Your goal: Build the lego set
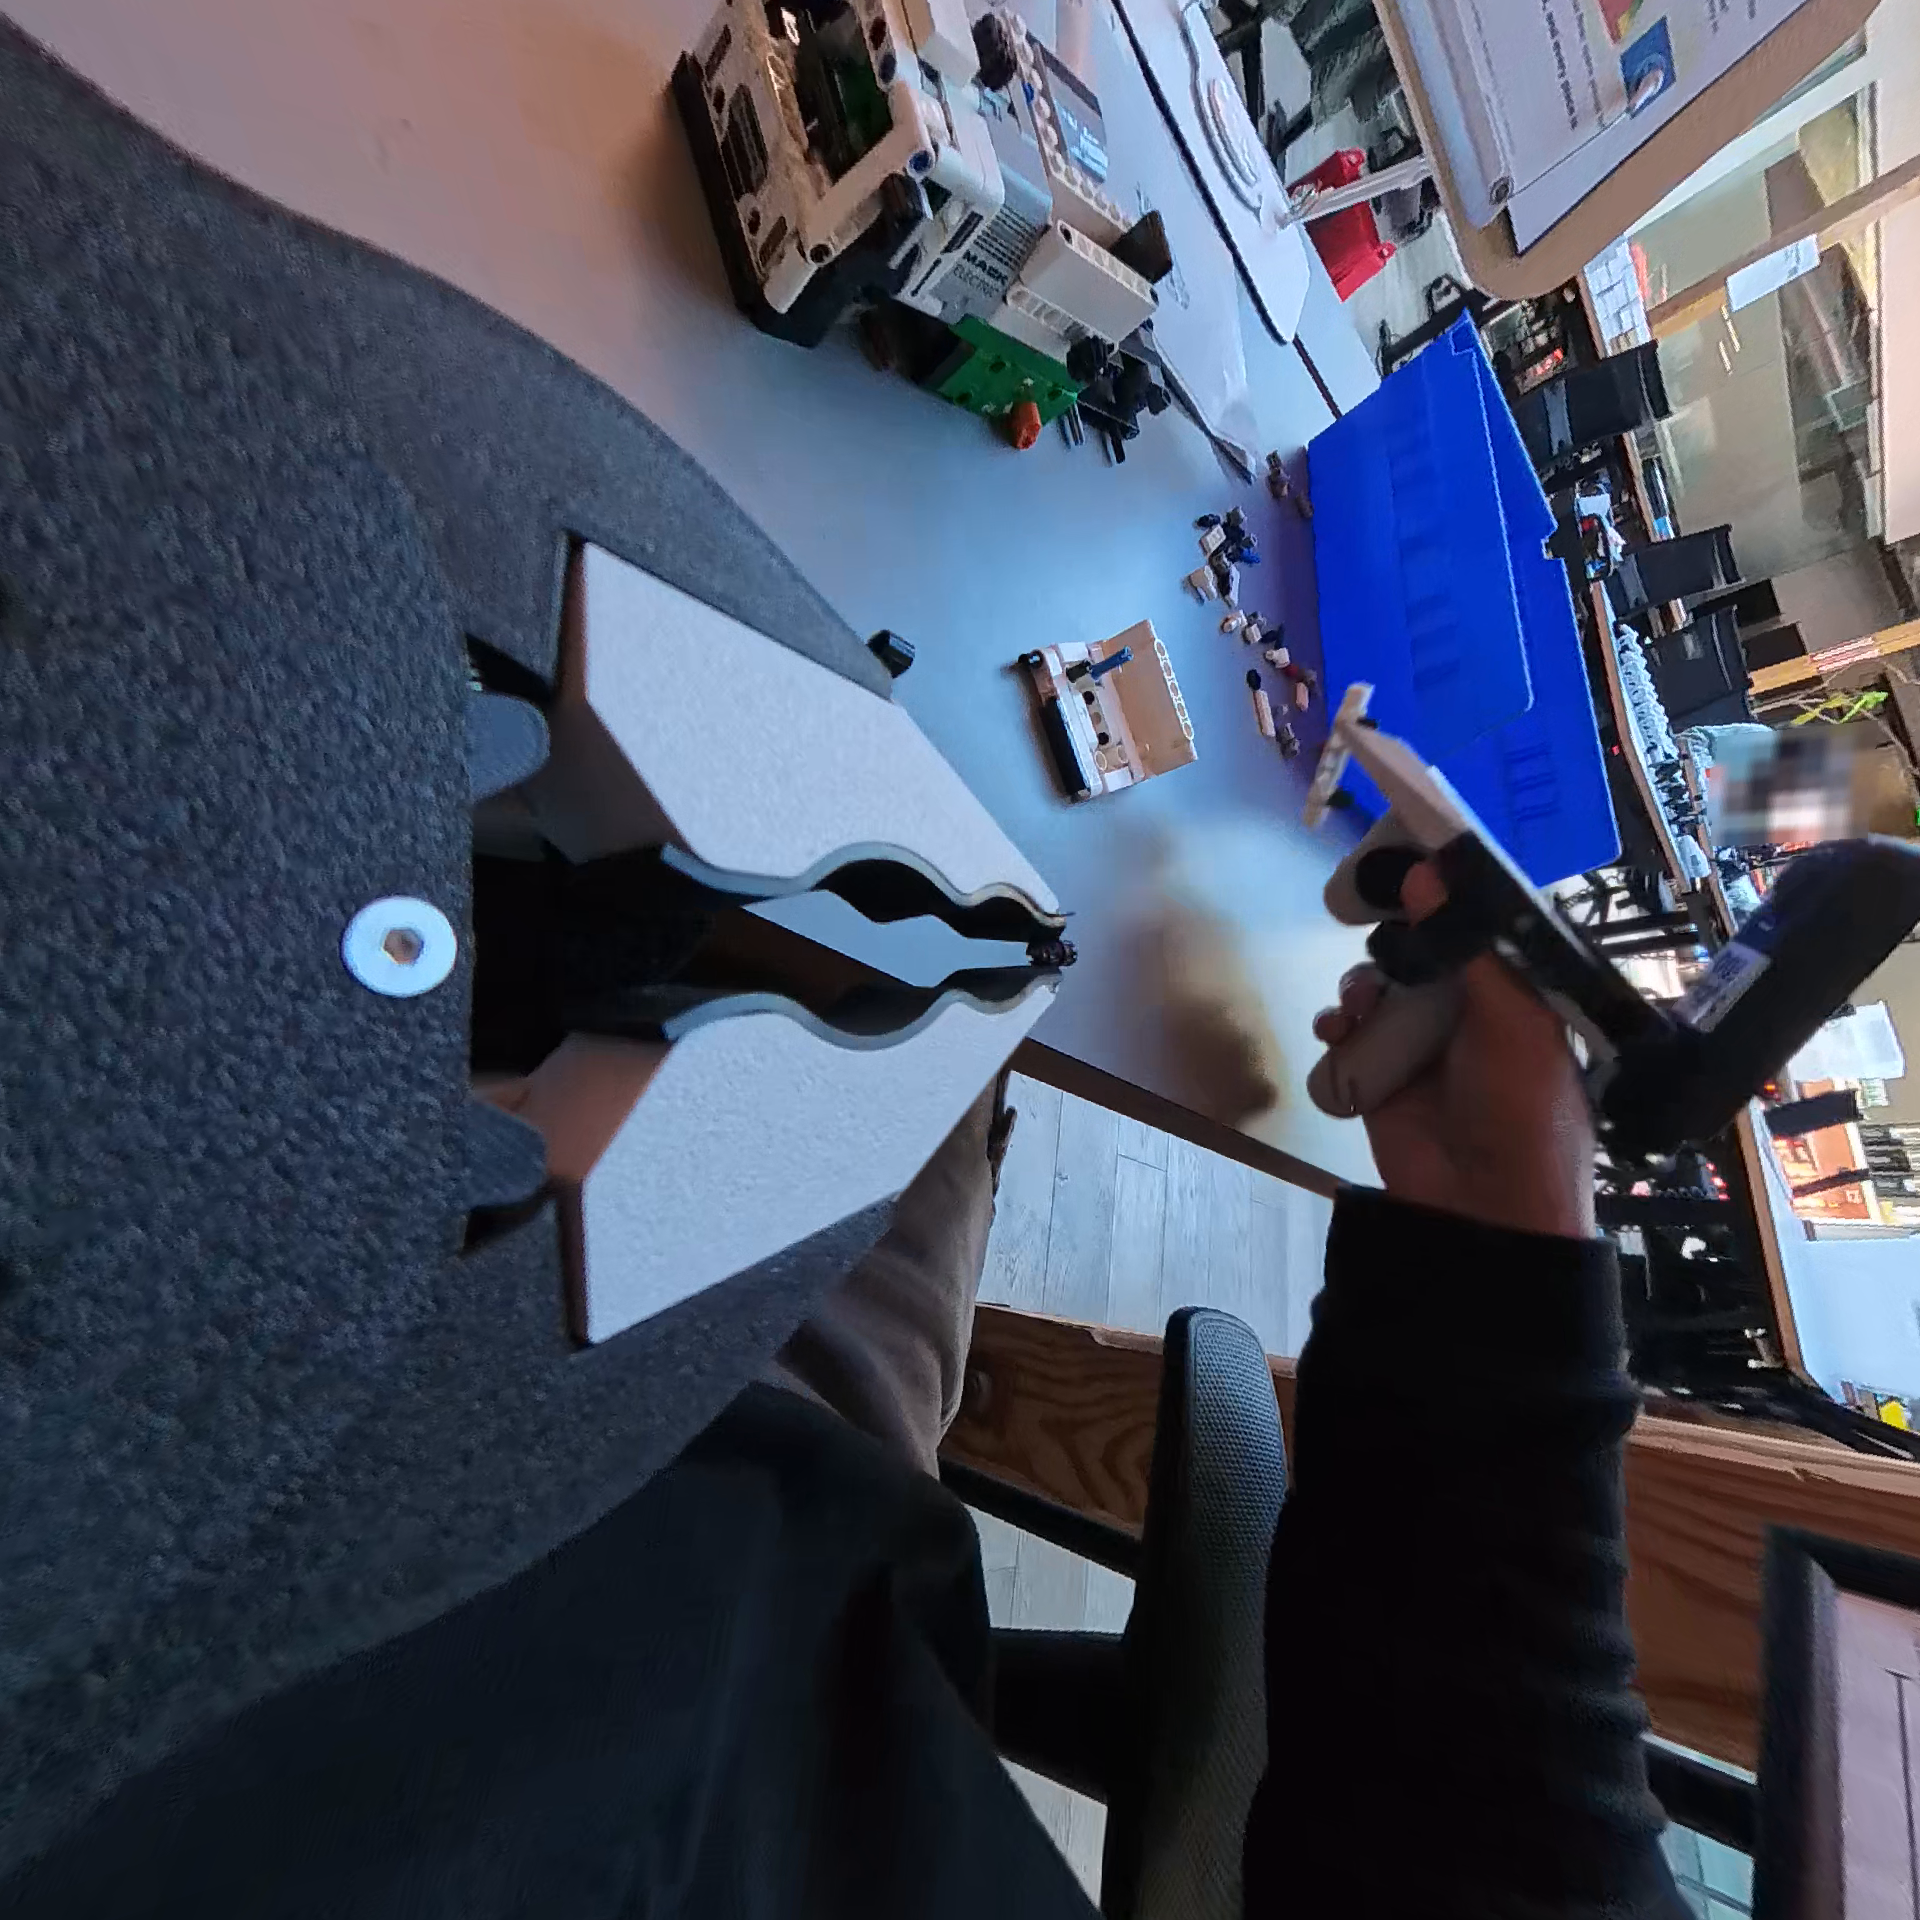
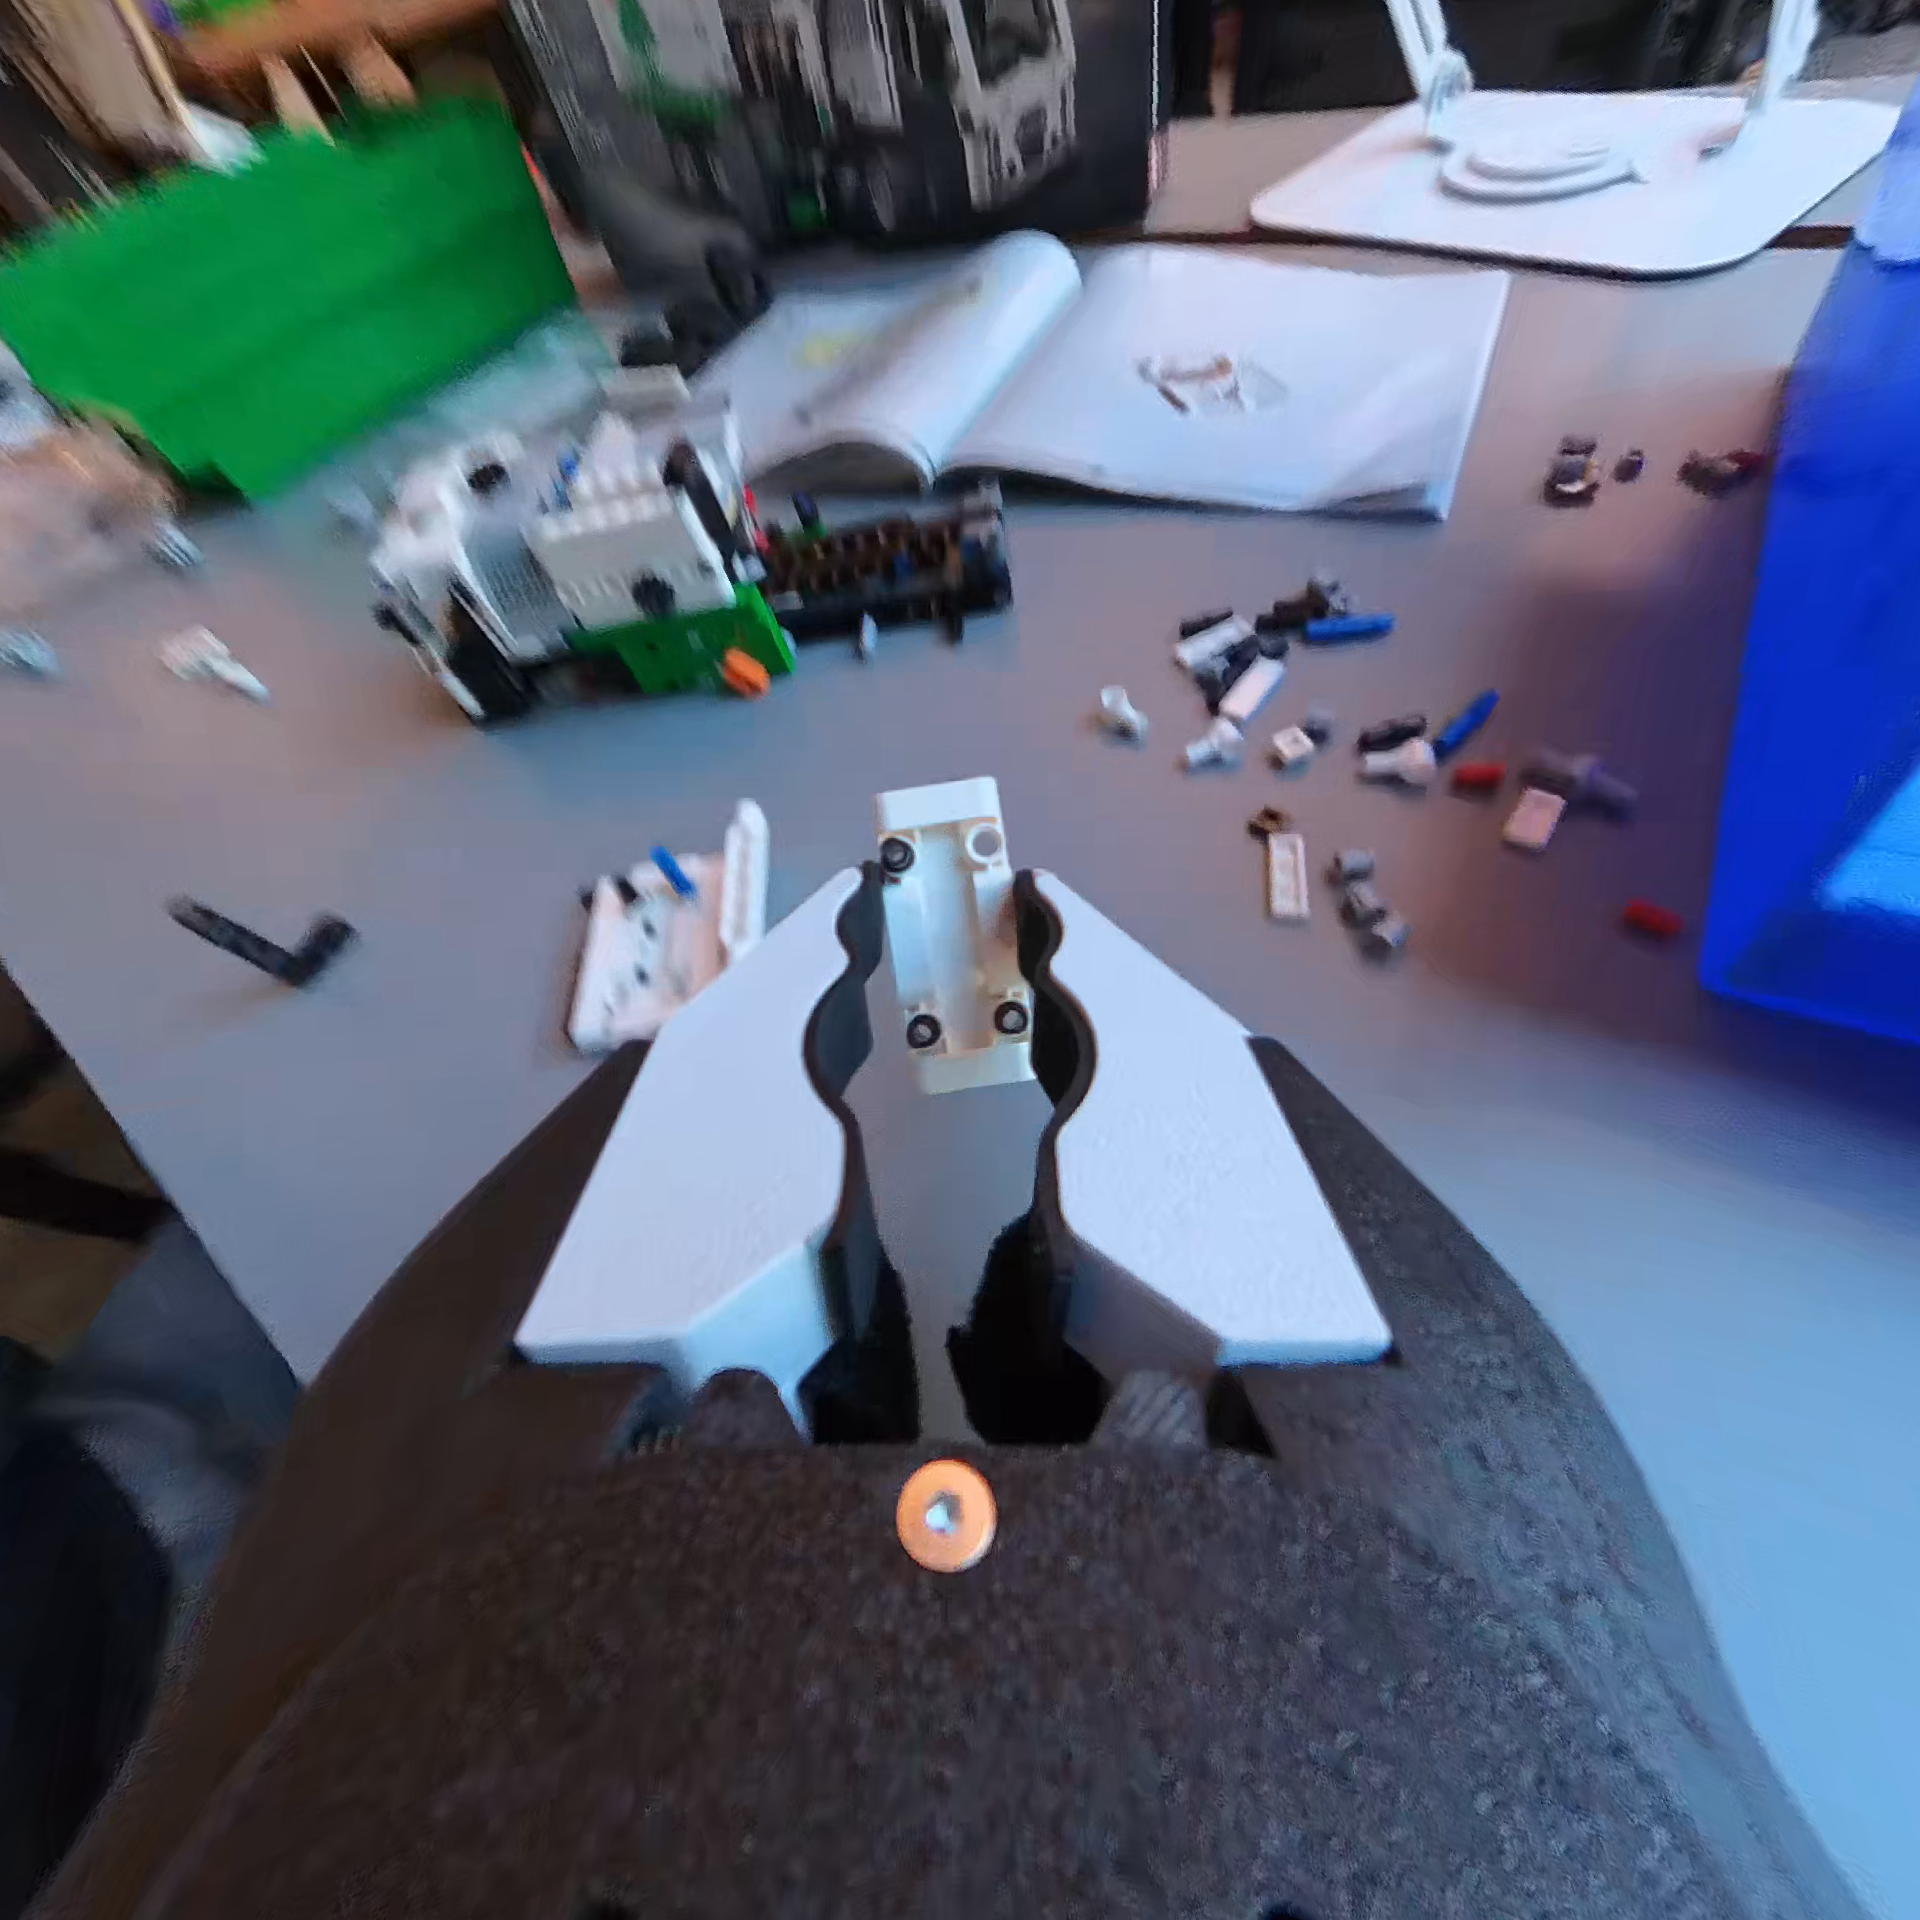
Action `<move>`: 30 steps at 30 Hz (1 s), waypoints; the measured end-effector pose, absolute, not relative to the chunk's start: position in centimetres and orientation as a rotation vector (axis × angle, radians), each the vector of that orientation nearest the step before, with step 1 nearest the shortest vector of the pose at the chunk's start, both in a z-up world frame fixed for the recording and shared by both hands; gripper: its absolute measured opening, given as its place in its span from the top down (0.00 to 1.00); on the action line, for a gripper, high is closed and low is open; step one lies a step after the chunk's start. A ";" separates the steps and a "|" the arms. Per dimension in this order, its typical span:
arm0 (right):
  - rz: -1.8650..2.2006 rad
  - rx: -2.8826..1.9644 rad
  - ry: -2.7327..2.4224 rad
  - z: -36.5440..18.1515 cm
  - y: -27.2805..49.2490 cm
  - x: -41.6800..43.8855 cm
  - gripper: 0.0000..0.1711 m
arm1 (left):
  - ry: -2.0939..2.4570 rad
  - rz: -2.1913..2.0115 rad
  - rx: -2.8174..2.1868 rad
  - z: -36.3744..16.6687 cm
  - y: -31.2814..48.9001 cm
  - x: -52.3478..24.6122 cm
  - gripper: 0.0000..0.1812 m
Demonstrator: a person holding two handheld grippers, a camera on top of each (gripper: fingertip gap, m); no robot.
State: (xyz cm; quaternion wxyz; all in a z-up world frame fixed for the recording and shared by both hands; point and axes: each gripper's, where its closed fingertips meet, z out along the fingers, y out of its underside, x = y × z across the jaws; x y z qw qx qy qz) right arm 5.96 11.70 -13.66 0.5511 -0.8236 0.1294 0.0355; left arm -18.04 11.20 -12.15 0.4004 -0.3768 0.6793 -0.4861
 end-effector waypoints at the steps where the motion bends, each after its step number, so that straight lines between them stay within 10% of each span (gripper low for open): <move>1: 0.150 -1.909 0.331 -13.0 12.4 6.0 0.86 | 1.722 -1.228 -0.954 -12.3 11.2 -18.0 0.98; 30: 0.097 -2.801 -0.476 -17.6 9.0 6.6 0.78 | 1.762 -1.192 -0.980 -13.2 11.8 -18.0 0.98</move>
